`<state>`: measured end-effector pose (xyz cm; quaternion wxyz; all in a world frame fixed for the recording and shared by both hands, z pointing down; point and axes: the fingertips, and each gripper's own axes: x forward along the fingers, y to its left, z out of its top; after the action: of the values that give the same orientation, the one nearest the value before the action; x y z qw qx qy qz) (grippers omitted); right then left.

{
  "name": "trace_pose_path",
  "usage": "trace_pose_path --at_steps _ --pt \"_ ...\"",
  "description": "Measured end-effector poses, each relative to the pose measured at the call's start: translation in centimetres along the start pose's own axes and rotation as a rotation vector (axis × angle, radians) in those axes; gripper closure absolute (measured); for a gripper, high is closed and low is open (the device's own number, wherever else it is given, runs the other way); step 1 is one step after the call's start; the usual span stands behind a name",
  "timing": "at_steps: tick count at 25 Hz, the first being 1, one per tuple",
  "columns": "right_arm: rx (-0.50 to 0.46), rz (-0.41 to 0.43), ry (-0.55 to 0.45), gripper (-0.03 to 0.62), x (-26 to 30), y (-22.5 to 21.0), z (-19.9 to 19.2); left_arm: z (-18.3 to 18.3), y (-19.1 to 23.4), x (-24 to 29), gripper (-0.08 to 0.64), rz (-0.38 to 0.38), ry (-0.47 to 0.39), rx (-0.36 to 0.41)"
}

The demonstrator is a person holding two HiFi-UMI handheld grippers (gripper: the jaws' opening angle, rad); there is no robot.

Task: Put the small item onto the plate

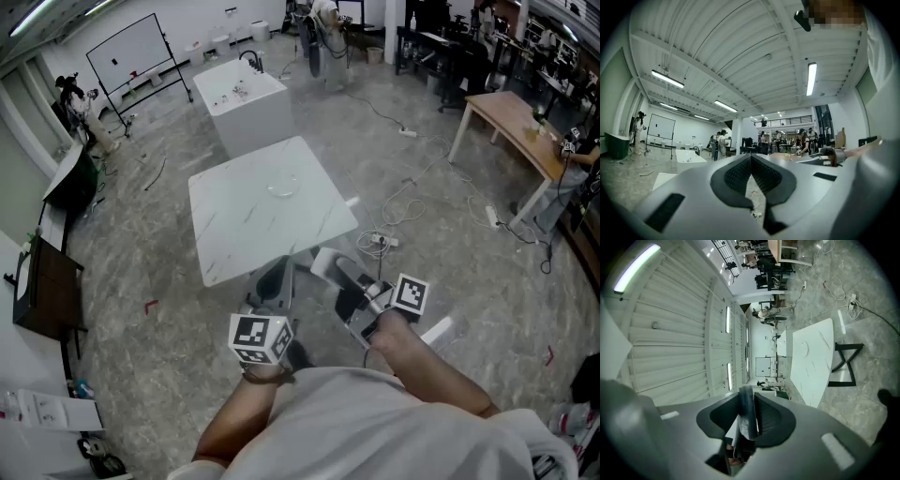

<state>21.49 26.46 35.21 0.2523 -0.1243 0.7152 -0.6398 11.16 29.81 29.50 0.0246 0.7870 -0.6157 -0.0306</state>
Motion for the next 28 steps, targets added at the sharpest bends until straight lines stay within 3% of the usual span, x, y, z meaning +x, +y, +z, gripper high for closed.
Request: trace_pose_path --at_steps 17,28 --pt "0.015 -0.023 0.012 0.494 5.3 -2.3 0.2 -1.5 6.4 1.8 0.555 0.023 0.014 -0.045" --pt "0.026 -0.057 -0.026 0.495 14.6 -5.7 1.5 -2.7 16.0 6.3 0.555 0.0 0.042 -0.075"
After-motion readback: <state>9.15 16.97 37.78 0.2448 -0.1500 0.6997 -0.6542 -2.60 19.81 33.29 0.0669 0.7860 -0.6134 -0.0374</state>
